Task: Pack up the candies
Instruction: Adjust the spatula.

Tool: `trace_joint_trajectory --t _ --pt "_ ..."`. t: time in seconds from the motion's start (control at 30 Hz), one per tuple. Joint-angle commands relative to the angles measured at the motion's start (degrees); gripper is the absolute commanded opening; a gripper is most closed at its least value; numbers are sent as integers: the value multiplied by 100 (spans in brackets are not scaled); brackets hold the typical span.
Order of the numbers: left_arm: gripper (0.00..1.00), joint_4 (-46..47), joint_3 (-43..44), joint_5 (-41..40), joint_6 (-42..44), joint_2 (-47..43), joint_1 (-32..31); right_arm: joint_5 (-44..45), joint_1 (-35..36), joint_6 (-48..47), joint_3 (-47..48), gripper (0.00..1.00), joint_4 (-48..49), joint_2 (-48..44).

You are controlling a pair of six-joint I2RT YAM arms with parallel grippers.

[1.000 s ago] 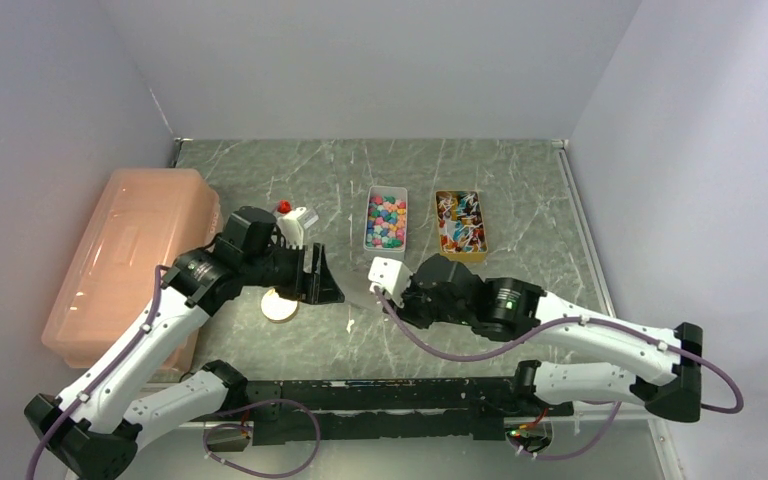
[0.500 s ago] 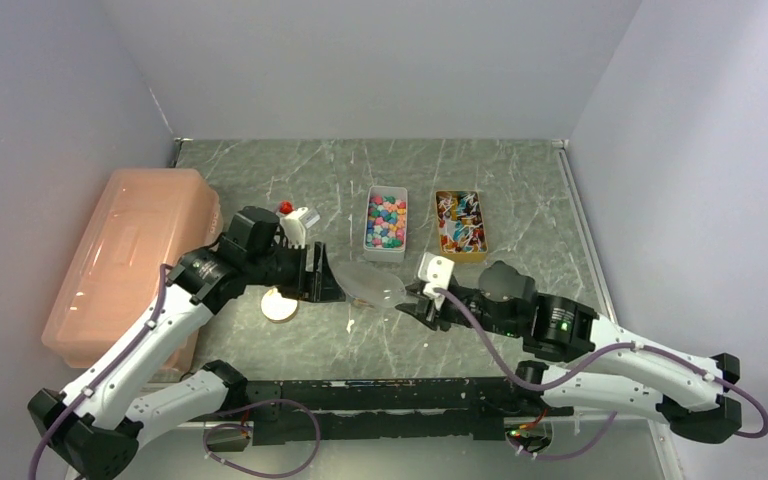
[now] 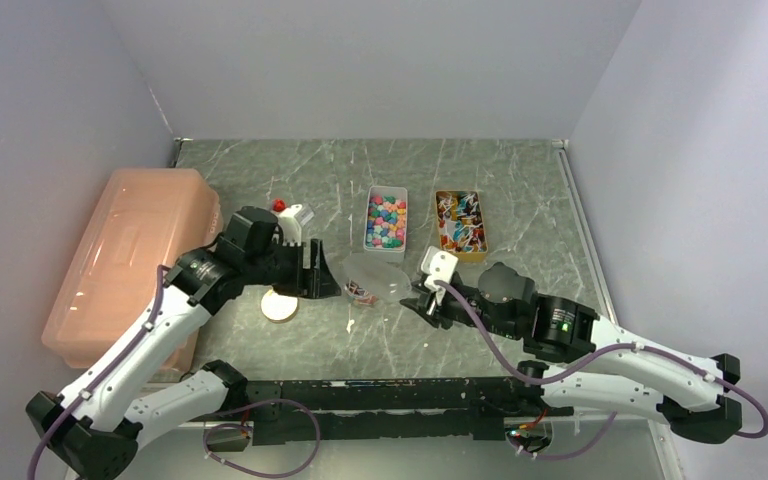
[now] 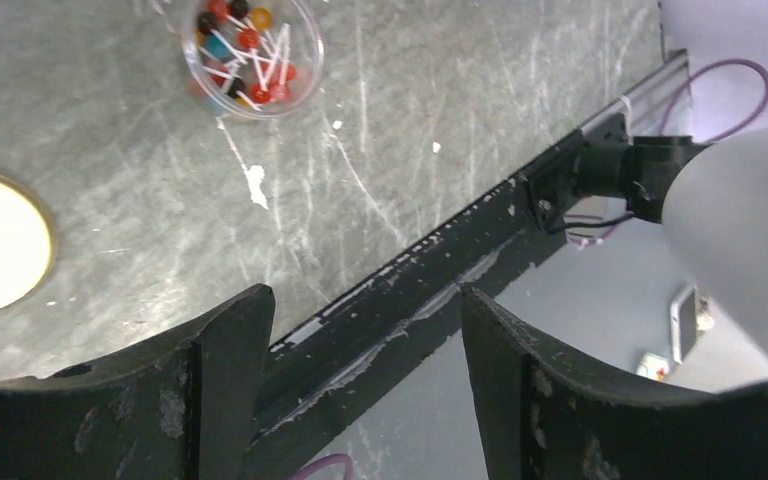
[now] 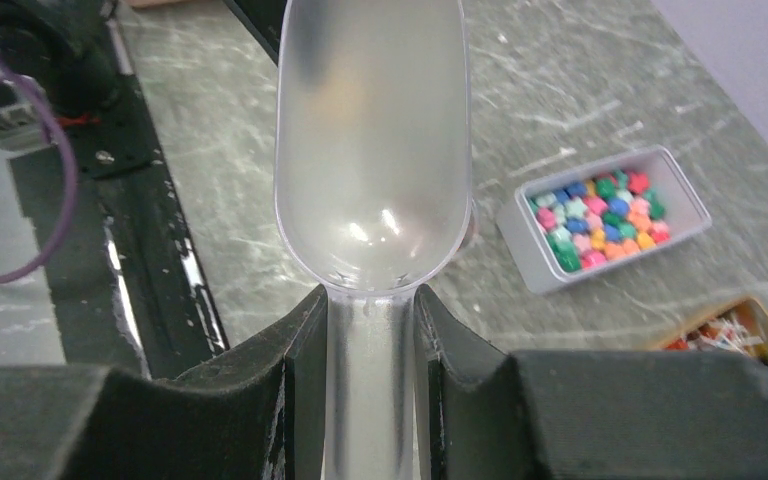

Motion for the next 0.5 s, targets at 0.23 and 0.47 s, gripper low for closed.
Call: trace_joint_trajectory --t 0.23,0.47 --pt "76 -395 1084 -1128 425 -197 -21 850 29 -60 609 0 -945 105" --pt "81 -322 1867 -532 468 -180 -17 294 25 -186 809 0 -1373 331"
